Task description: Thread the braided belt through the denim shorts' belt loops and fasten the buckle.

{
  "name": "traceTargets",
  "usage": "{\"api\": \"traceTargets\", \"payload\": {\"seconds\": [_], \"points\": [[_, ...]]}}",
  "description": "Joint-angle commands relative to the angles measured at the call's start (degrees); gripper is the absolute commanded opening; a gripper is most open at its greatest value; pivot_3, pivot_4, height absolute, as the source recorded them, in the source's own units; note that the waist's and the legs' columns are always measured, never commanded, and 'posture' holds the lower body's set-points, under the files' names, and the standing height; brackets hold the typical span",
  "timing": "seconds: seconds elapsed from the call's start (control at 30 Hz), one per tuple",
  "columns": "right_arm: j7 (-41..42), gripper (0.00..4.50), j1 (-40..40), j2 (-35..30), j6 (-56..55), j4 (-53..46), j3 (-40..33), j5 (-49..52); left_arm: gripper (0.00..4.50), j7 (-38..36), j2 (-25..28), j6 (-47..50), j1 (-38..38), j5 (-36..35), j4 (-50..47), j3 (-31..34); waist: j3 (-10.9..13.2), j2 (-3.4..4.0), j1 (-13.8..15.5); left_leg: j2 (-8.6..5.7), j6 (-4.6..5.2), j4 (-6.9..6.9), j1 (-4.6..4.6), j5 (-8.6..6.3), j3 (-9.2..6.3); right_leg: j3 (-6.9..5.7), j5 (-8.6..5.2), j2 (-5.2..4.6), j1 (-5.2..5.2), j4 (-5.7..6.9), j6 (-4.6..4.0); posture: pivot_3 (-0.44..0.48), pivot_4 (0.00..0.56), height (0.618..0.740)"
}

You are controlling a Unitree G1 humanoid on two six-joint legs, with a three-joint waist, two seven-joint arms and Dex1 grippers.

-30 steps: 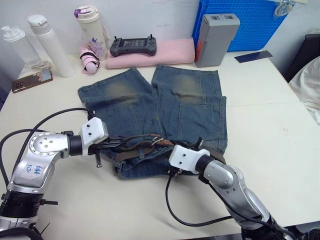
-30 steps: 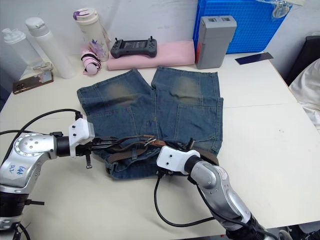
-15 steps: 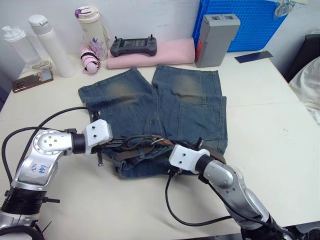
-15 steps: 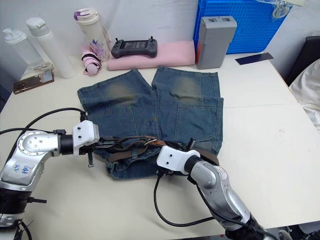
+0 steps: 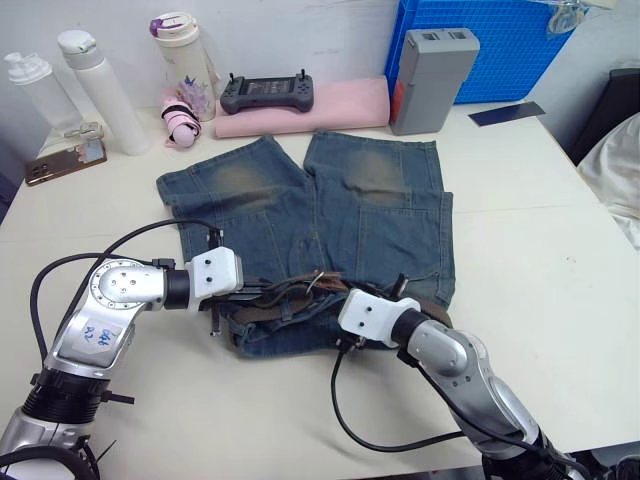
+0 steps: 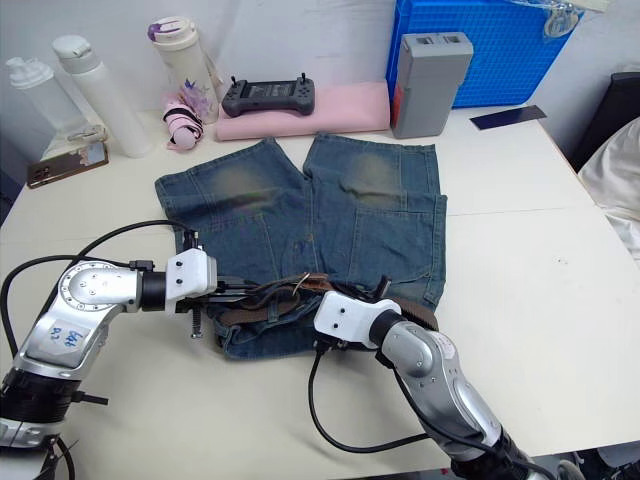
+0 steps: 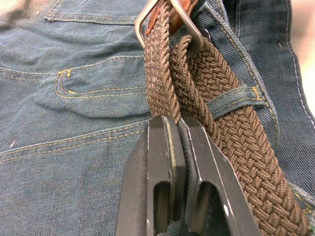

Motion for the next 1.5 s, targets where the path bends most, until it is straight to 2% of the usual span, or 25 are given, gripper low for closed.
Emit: {"api": "traceTargets", "payload": {"seconds": [0.03,0.3,0.4,0.47,0.5,0.53,0.6,0.73,0.87,1.17,1.47,1.5], "points": [[1.5,0.01,-0.4,-0.5,-1.3,-1.8,-0.5,0.3,0.0,0.5,-3.1,-1.2,-1.9,1.3,0.6,-3.3,0.0,-0.02,0.0,-0.02,0.0,0.01,0.0,0.0,-0.01,0.0,0.0,0.0,0.0,0.01,0.0,0.0,0.15,0.74],[6.2,0.01,-0.1,-3.3,2.1,-2.6,-1.7,0.8,0.0,0.7,-11.8,-2.7,-7.5,4.3,5.8,-9.6,-0.1,-0.09,0.0,-0.15,0.11,0.18,-0.01,0.0,-0.07,0.11,0.0,-0.03,0.01,0.14,0.0,0.0,0.15,0.74],[8.6,1.57,1.3,-3.8,5.9,-4.9,-2.7,2.0,0.0,0.8,-13.3,-2.8,-8.1,4.6,6.9,-10.2,-0.1,-0.09,0.0,-0.15,0.11,0.19,0.0,0.0,-0.07,0.13,0.0,-0.03,0.01,0.15,0.0,0.0,0.15,0.74],[12.2,2.16,2.4,-5.3,10.4,-7.8,-3.5,3.2,0.0,0.9,-14.1,-2.8,-8.1,4.9,7.6,-10.6,-0.1,-0.09,0.0,-0.15,0.11,0.21,0.0,0.0,-0.07,0.15,0.0,-0.03,0.01,0.15,0.0,0.0,0.15,0.74],[14.2,2.22,2.7,-5.6,13.7,-10.2,-5.1,5.1,0.0,1.1,-14.5,-2.8,-8.2,5.1,8.0,-10.7,-0.1,-0.09,0.1,-0.16,0.11,0.21,0.0,0.0,-0.07,0.15,0.0,-0.03,0.01,0.15,0.0,0.0,0.15,0.74],[15.5,2.86,2.9,-5.8,16.0,-11.9,-6.2,6.6,0.0,1.2,-14.8,-2.8,-8.2,5.2,8.2,-10.8,-0.1,-0.1,0.4,-0.16,0.12,0.21,0.0,0.0,-0.07,0.18,0.0,-0.03,0.01,0.15,0.01,0.0,0.15,0.74],[18.9,3.6,2.4,-6.5,21.1,-16.0,-9.6,11.1,0.0,1.3,-15.3,-2.7,-8.2,5.3,8.6,-10.7,-0.1,-0.13,0.8,-0.21,0.15,0.27,-0.01,-0.01,-0.18,0.2,0.0,-0.05,0.02,0.15,0.01,0.0,0.15,0.74],[25.4,3.6,0.5,-8.4,30.5,-22.3,-19.6,21.4,0.0,1.8,-16.2,-2.5,-7.9,5.4,9.0,-10.5,-0.1,-0.13,1.4,-0.27,0.2,0.28,0.0,-0.04,-0.21,0.29,0.01,-0.06,0.01,0.12,0.02,0.0,0.15,0.74],[24.7,3.6,-4.0,-7.9,34.4,-21.0,-26.4,27.5,0.0,2.5,-17.1,-1.6,-7.6,5.0,8.5,-10.3,-0.1,-0.14,1.4,-0.34,0.22,0.3,0.01,-0.05,-0.23,0.34,0.02,-0.1,0.02,0.13,0.04,0.0,0.15,0.74],[15.2,3.6,-3.5,-15.3,21.6,-14.5,-17.5,22.1,0.0,2.9,-17.4,-0.7,-6.5,5.2,6.9,-10.3,-0.1,-0.16,1.6,-0.44,0.27,0.29,0.02,-0.07,-0.3,0.36,0.02,-0.16,0.0,0.15,0.04,0.0,0.15,0.74],[8.9,3.6,-4.1,-16.4,16.5,-11.0,-10.7,17.1,0.0,3.2,-17.4,-0.3,-6.1,5.3,5.9,-10.5,-0.1,-0.16,1.5,-0.43,0.28,0.3,0.01,-0.07,-0.29,0.37,0.02,-0.17,0.0,0.15,0.05,0.0,0.15,0.74],[8.5,3.21,-4.2,-16.2,16.3,-10.9,-10.2,16.8,0.0,3.2,-17.4,-0.2,-6.0,5.3,5.8,-10.5,-0.1,-0.16,1.5,-0.43,0.28,0.3,0.01,-0.07,-0.3,0.37,0.02,-0.16,0.0,0.15,0.05,0.0,0.15,0.74]]}}
